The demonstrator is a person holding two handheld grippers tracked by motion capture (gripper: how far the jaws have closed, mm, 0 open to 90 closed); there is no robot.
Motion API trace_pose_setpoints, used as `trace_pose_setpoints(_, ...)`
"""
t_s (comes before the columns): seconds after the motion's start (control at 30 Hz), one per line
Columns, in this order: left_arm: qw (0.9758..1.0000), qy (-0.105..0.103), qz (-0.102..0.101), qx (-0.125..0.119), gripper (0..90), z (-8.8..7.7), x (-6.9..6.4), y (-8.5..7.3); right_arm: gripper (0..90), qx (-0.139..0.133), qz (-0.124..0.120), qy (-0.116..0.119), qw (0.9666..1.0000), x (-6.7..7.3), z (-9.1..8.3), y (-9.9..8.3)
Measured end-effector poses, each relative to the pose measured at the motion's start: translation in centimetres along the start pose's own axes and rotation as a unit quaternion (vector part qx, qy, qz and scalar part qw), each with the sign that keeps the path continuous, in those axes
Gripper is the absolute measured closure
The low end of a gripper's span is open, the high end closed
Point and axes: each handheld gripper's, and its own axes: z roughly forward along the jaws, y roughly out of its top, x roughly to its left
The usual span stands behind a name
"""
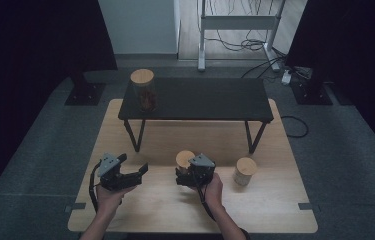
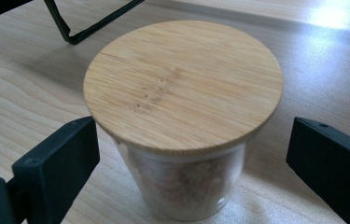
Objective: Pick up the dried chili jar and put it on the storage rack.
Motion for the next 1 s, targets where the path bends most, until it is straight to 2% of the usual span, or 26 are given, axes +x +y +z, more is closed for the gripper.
trace_pose_setpoints(0.5, 1.0000, 0.000, -0.006, 0.003, 4.5, 0.21, 0.04, -0.14, 7.5, 0.002, -0.003, -0.004, 1.0000, 0.43, 0.50, 0.21)
trace_pose_setpoints(0.7, 0.9999, 0.001, -0.011, 0.003, 4.4, 0.23, 0.12, -0.15, 14.2, 0.004, -0.006, -0.005, 1.0000, 0.72, 0.66, 0.19)
trace_pose_setpoints(1.0, 0.9999, 0.001, -0.015, 0.004, 4.5, 0.23, 0.20, -0.17, 23.4, 0.001, 0.006, -0.010, 0.9999, 0.82, 0.82, -0.17)
